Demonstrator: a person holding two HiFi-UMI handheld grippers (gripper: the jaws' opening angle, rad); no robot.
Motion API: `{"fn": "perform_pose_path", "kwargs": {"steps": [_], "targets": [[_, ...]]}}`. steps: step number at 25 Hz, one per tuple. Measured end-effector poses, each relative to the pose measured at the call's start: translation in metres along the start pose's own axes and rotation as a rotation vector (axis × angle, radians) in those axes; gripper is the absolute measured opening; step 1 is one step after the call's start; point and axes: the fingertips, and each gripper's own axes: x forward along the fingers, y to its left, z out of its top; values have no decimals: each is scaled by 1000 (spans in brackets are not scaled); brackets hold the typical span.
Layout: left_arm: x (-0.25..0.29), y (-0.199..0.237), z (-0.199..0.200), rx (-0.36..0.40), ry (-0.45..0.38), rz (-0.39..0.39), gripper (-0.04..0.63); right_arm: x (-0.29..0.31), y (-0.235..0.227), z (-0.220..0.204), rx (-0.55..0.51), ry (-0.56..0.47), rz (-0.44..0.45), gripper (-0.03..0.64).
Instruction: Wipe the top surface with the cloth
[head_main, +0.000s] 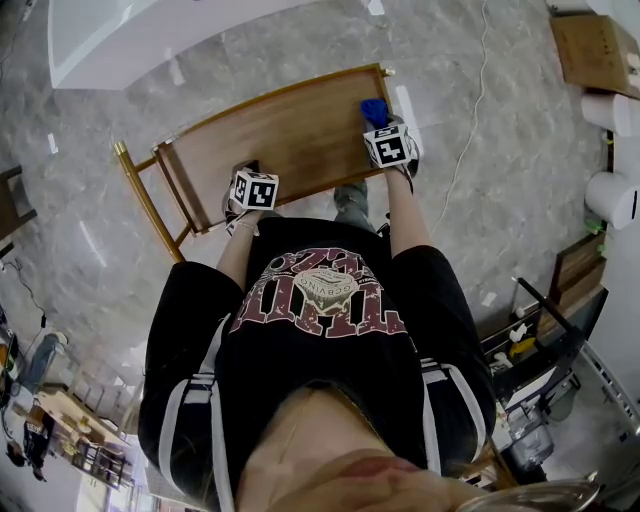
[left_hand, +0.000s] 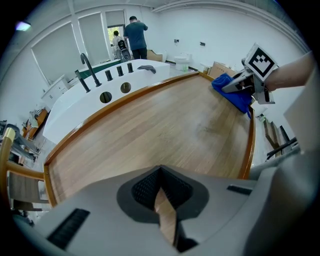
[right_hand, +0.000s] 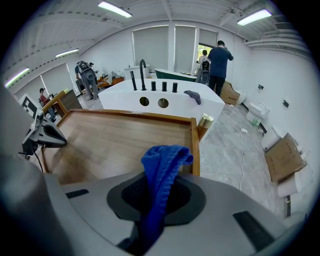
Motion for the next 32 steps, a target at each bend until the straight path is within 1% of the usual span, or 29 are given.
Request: {"fn": "perform_pose_path", "kwargs": {"steps": [10, 17, 20, 24, 28, 32], "targets": [[-1, 0, -1, 11, -13, -8, 49, 5, 27, 3, -10, 6, 48, 55], [-4, -3, 0, 13, -25, -7, 49, 8, 56, 12, -22, -3, 106, 55], [-5, 0, -1, 7, -26, -4, 49, 10, 67, 18, -11, -8, 132, 55], [-5, -1, -1, 20, -29, -11, 49, 13, 79, 22, 4, -21, 154, 55], [-3, 0, 0, 26, -37, -32, 49, 18, 90, 25, -8, -20, 172, 55], [-5, -1, 0, 41, -50, -18, 49, 22, 107, 29, -13, -18, 199, 55]]}}
